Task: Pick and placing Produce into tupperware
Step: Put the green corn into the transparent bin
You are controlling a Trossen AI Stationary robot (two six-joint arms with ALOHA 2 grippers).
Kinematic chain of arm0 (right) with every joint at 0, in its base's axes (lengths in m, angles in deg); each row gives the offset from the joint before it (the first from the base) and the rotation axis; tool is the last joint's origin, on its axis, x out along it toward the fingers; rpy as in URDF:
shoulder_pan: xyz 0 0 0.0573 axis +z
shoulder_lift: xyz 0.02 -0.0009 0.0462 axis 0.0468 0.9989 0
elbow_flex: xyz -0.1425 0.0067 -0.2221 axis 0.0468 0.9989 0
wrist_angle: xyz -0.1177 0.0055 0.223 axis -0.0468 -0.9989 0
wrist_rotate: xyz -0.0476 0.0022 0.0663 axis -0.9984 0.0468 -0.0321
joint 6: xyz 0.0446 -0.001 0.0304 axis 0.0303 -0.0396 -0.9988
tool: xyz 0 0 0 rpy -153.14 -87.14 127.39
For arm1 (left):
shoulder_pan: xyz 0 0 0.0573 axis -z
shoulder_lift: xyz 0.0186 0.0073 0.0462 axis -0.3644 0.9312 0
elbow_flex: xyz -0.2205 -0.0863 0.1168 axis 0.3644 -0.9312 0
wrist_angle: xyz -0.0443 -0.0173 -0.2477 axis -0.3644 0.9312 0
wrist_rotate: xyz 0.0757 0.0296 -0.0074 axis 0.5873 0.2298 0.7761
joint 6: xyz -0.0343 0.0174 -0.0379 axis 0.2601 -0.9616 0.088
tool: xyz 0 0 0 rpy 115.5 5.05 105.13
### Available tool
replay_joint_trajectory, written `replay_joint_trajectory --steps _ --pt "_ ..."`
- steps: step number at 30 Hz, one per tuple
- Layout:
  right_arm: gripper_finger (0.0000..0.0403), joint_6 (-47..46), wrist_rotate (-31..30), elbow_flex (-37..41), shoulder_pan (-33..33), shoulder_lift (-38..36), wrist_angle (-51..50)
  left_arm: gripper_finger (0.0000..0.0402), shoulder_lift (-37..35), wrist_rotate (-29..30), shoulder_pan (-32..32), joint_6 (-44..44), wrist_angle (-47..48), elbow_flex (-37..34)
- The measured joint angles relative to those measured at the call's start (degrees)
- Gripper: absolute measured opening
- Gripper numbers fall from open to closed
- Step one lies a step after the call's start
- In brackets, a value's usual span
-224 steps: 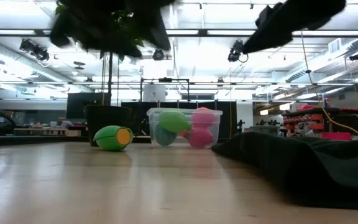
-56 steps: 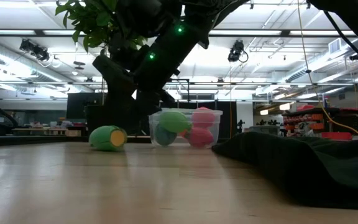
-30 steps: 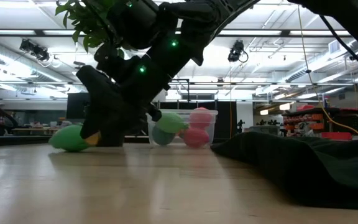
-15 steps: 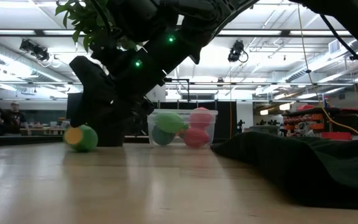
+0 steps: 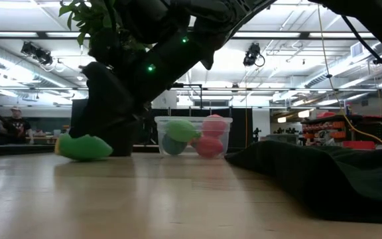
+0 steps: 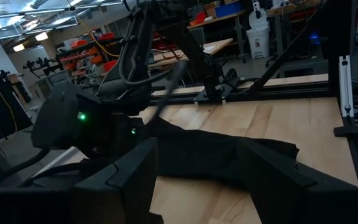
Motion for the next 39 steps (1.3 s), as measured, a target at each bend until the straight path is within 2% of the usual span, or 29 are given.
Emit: replay_joint_trajectory --steps 10,16,22,28,33,39 --pt "0.0262 10.69 -1.11 -0.02 0.04 0.00 1.65 0.0229 0.00 -0.01 0.01 0.02 0.00 0.00" --pt "0.0262 14.08 -1.24 -0.07 -0.10 0.00 2.47 0.0229 0.00 -0.02 0.02 0.02 0.00 0.00" --pt "0.0263 7.76 -3.00 -0.07 -2.21 0.00 2.50 0.0229 0.00 -0.02 0.02 0.04 -0.02 0.00" --pt "0.0264 6.54 -2.14 -0.07 -3.33 0.00 2.54 0.0229 0.00 -0.36 0.02 0.05 -0.02 0.00" --pt "0.0266 3.72 1.02 -0.07 -3.38 0.00 2.53 0.0229 0.00 -0.55 0.02 0.04 -0.02 0.00" --pt "0.0266 3.52 0.37 -0.07 -3.59 0.00 2.59 0.0229 0.00 -0.55 0.02 0.05 -0.02 0.00"
